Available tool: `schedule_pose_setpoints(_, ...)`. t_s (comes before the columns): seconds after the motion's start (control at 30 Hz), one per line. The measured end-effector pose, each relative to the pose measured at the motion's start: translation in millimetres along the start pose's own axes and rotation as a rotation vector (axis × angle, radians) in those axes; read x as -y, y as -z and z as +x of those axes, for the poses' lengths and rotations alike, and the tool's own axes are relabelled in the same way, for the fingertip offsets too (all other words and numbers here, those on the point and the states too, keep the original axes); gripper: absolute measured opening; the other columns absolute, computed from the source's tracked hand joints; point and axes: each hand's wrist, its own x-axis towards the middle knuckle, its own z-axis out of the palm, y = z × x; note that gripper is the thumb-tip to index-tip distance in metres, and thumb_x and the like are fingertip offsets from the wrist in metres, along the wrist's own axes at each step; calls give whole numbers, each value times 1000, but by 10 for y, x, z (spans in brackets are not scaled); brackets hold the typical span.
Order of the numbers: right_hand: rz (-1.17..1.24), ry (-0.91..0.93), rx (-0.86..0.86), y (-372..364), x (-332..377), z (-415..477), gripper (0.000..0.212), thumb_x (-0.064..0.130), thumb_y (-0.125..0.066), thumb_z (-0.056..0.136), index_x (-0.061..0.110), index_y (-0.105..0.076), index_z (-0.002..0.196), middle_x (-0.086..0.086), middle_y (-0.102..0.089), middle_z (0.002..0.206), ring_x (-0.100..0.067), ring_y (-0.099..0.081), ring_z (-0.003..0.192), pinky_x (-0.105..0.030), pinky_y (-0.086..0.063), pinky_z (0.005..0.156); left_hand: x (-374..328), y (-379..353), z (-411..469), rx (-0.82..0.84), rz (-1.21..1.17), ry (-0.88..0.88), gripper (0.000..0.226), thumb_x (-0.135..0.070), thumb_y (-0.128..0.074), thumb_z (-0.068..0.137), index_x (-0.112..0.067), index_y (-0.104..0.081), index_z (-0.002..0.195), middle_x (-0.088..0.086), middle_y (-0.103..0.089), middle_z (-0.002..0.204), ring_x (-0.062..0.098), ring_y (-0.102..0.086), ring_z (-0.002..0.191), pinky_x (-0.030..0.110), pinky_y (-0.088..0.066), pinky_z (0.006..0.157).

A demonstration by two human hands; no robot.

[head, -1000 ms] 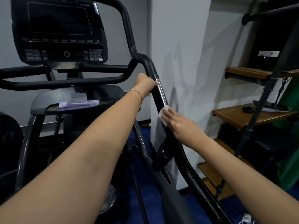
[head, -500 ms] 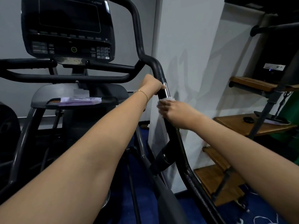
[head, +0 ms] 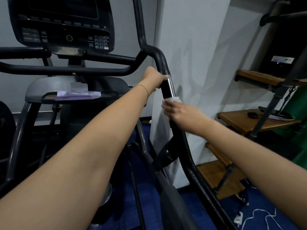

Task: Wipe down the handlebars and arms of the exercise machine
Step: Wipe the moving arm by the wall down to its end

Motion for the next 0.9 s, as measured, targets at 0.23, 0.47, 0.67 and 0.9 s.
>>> schedule_pose_setpoints(0.23, 448, -181, -188, 86, 364, -703, 30, 8, -48, 88, 8, -67, 110, -7, -64, 121, -20, -59, 114, -35, -53, 89, 328, 98, -465, 77, -321, -91, 53, -16, -58, 92, -15, -36, 141, 7, -60, 112, 18, -61, 92, 26, -52, 70)
schedule_pose_setpoints(0.47, 1740, -1068, -483, 536, 445, -551, 18, 1, -50, 92, 5, -67, 97, -3, -68, 73, -10, -61, 65, -20, -53, 62, 1009, 45, -1416, 297, -674, 94, 23, -26, -58, 89, -17, -57, 111, 6, -62, 111, 17, -64, 91, 27, -55, 77)
schedule_pose_setpoints(0.67, 1854, -1098, -410, 573, 613, -439, 11, -2, -52, 90, 1, -63, 90, 1, -65, 63, -4, -62, 54, -16, -51, 50, 1128, -97, -1745, 356, -759, 140, 16, -12, -60, 87, -8, -61, 103, 6, -69, 85, 12, -66, 71, 21, -57, 68)
schedule_pose_setpoints(0.9, 970, -998, -160, 443, 764, -785, 23, 16, -52, 94, 16, -62, 115, 2, -62, 107, -9, -58, 93, -20, -47, 84, 1364, -186, -1683, -21, -814, 210, 11, -6, -55, 92, -7, -58, 81, 11, -66, 87, 14, -66, 73, 16, -56, 59)
